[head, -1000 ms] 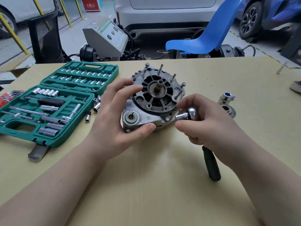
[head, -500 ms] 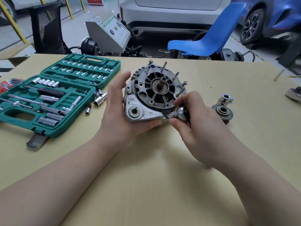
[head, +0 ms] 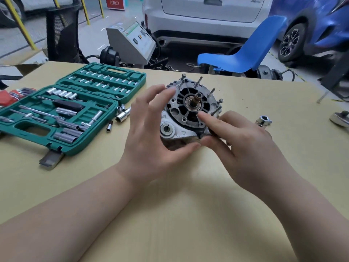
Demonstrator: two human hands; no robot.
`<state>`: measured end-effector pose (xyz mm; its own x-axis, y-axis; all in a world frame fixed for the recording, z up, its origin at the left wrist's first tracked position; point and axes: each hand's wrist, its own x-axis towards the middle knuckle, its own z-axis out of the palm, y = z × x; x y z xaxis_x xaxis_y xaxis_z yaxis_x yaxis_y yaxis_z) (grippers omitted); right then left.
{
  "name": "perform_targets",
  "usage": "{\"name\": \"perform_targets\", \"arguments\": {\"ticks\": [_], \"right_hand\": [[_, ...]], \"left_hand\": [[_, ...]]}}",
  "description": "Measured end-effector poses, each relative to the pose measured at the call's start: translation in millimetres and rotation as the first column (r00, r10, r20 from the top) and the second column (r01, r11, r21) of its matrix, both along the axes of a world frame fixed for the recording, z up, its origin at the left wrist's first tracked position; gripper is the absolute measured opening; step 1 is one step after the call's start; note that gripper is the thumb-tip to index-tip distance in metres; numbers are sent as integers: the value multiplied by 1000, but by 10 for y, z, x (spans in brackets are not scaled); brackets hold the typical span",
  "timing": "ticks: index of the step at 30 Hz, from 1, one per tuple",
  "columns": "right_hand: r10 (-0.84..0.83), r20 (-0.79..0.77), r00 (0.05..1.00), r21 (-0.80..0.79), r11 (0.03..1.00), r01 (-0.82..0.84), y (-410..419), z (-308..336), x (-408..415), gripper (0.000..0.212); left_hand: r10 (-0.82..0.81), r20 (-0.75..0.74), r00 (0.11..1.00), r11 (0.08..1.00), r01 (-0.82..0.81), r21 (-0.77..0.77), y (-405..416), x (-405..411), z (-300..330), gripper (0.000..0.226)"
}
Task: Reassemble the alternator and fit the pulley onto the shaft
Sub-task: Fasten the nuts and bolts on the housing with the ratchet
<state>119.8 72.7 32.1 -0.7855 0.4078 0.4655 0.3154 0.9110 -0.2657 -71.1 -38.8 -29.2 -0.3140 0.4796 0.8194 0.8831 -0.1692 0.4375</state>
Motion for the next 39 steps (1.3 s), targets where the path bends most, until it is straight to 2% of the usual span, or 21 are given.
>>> {"name": "perform_targets", "arguments": {"ticks": [5, 8, 11, 13, 19, 25, 28, 34, 36, 39], "right_hand": [[67, 28, 997, -41, 997, -66, 59, -8, 57, 50], [108, -64, 992, -16, 994, -109, 94, -46, 47, 48], [100, -237, 966, -132, 982, -134, 148, -61, 59, 41], [128, -282, 951, -141, 975, -173, 174, -46, 68, 32], [240, -255, 937, -106, 956, -273, 225, -25, 73, 27], [274, -165, 948, 52, 962, -269, 279, 46, 55, 22], [211, -165, 963, -12, 976, -216, 236, 47, 49, 24], [26, -265, 964, -104, 993, -55, 11, -10, 16, 24], [-24, -268, 963, -96, 995, -2, -45, -24, -1, 25], [12, -209, 978, -69, 997, -27, -20, 37, 13, 21]], "left_hand": [[229, -234, 945, 973, -215, 85, 102, 201, 129, 75], [338, -289, 896, 941, -312, 133, 147, 270, 175, 63], [306, -248, 919, 952, -290, 102, 163, 287, 183, 54], [276, -226, 934, 961, -270, 59, 153, 279, 184, 48], [193, -221, 956, 981, -196, 8, 150, 250, 126, 29], [196, -199, 960, 980, -197, 13, 140, 263, 129, 30], [203, -203, 958, 979, -206, 7, 137, 268, 131, 30], [205, -243, 948, 976, -216, -22, 129, 252, 150, 30], [210, -254, 944, 975, -223, -23, 127, 253, 146, 31], [227, -263, 938, 970, -243, -30, 134, 254, 149, 33]]}}
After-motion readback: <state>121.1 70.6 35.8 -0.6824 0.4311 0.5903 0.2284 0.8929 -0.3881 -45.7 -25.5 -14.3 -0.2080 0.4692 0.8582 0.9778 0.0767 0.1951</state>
